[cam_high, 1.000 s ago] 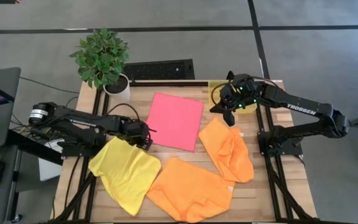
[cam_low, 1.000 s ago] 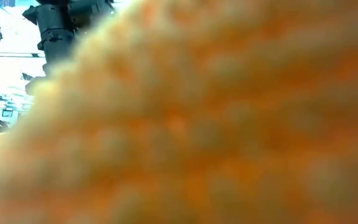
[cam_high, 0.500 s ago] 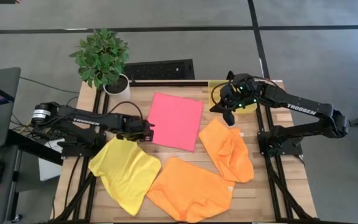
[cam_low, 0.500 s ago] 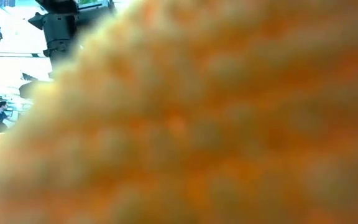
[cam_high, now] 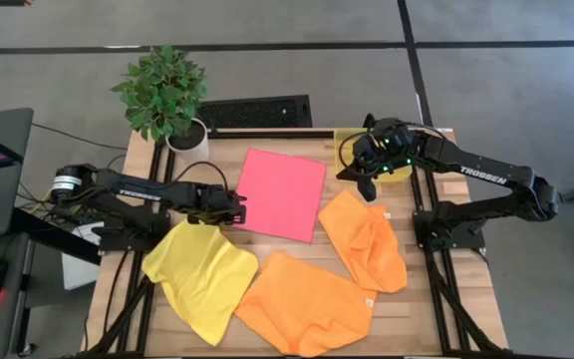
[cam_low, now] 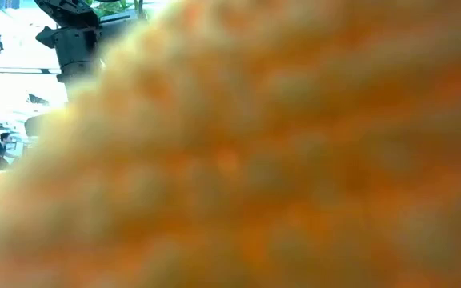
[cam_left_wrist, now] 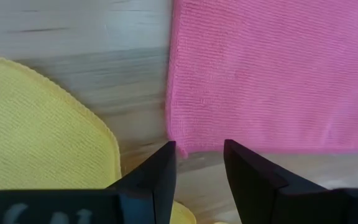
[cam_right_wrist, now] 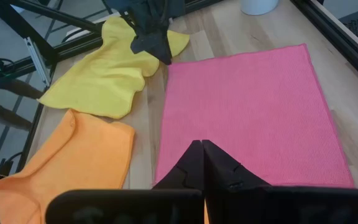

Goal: Fold microfiber towels
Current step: Fold the pink microfiber towel

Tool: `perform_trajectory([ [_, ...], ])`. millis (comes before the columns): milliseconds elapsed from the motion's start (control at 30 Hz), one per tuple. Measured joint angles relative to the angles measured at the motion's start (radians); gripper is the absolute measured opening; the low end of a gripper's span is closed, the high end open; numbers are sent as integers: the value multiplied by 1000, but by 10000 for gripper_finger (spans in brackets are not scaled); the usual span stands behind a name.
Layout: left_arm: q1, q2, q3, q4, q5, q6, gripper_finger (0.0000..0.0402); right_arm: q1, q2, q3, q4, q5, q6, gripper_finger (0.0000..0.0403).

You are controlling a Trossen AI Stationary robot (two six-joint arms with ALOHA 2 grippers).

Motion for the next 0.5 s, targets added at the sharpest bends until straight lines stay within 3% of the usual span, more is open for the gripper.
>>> perform_trajectory([
  [300,0,132,2,73,34,6,126,0,0,0,1,0,-7,14],
  [500,0,158,3,87,31,22,126,0,0,0,0,0,-7,18],
])
